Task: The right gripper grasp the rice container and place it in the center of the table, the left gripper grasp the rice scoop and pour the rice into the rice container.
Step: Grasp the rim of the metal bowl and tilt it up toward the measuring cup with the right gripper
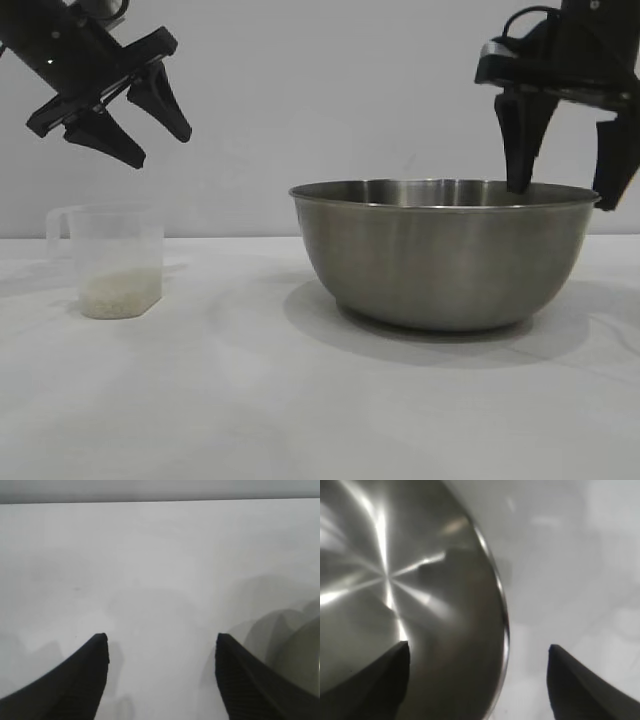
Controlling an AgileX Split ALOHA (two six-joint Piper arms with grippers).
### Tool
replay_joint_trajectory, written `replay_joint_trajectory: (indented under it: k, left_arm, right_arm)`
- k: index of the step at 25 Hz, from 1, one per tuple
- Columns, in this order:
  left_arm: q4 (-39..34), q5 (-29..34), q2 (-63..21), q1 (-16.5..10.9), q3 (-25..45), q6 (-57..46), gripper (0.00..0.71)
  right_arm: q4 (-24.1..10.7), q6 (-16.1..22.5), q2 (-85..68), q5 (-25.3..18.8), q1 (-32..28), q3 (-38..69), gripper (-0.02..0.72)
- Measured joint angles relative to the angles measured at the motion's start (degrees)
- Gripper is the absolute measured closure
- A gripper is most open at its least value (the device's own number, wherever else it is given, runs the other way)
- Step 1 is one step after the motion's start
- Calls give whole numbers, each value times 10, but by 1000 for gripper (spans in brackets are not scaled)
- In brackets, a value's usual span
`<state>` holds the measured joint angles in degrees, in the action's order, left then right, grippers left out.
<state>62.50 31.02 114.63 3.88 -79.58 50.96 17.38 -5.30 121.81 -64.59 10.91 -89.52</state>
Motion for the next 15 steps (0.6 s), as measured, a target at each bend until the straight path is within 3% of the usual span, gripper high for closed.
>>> replay_joint_trajectory:
  k: [4,6,10,15]
  left_arm:
    - [0,0,0,0,0,0,270]
    - [0,0,0,0,0,0,270]
    - [0,0,0,0,0,0,270]
    - [0,0,0,0,0,0,270]
  right_arm:
    - [14,-14,8,15,0,-2,703]
    - [45,-46,12,10,0,-9,703]
    - [104,-61,12,5,2,-27,703]
    - [108,-61,12,-7,16,-31,703]
